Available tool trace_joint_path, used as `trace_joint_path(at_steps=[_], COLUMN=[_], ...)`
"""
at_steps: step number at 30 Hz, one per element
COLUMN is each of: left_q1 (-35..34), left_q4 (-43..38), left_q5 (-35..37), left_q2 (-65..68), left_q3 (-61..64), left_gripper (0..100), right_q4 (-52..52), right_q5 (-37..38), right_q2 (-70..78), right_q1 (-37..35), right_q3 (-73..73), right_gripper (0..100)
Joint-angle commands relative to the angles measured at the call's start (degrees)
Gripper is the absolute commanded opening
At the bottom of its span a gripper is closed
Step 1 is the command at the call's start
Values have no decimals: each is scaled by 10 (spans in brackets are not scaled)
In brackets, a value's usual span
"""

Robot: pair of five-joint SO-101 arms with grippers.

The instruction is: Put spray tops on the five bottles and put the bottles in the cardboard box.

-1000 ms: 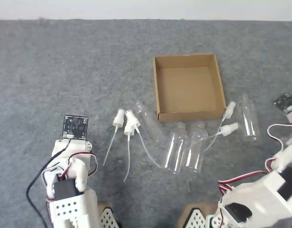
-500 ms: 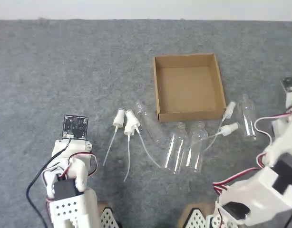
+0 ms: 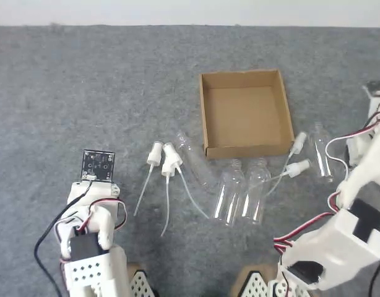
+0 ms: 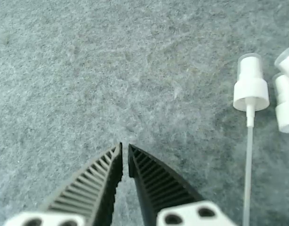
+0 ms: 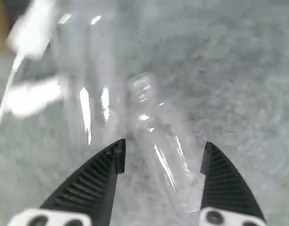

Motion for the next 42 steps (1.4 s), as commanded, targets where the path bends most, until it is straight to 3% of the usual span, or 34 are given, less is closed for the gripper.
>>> trace_joint_path(at_steps=[1,5,8,17,25,27,35,39,42], left_q1=[3,3,3,3,-1,-1,18,98,171], left_q4=[4,4,4,4,-18,-11,111,186,199], left_q5=[-4,-4,-4,-4,-6,-43,-113,-112,-89], left_q2=[-3,-3,-3,-3,-7,-3,37,174,296], left_q3=[-3,-3,-3,-3,-4,-18,-224,-352,-423], left_gripper=[12,12,12,12,12,12,13,13,13], right_q4=[40,39,37,-118,-195,-191,-189,-195,-193], right_q5=[152,228,274,261,148,135,122,123,120], right_q2=[-5,-6,-5,-5,-5,-5,-8,-5,-5], right_q1=[-3,2,4,6,7,10,68,90,101], right_q3=[-37,-8,23,152,180,184,186,186,187], right_gripper=[226,322,330,322,84,43,6,6,6])
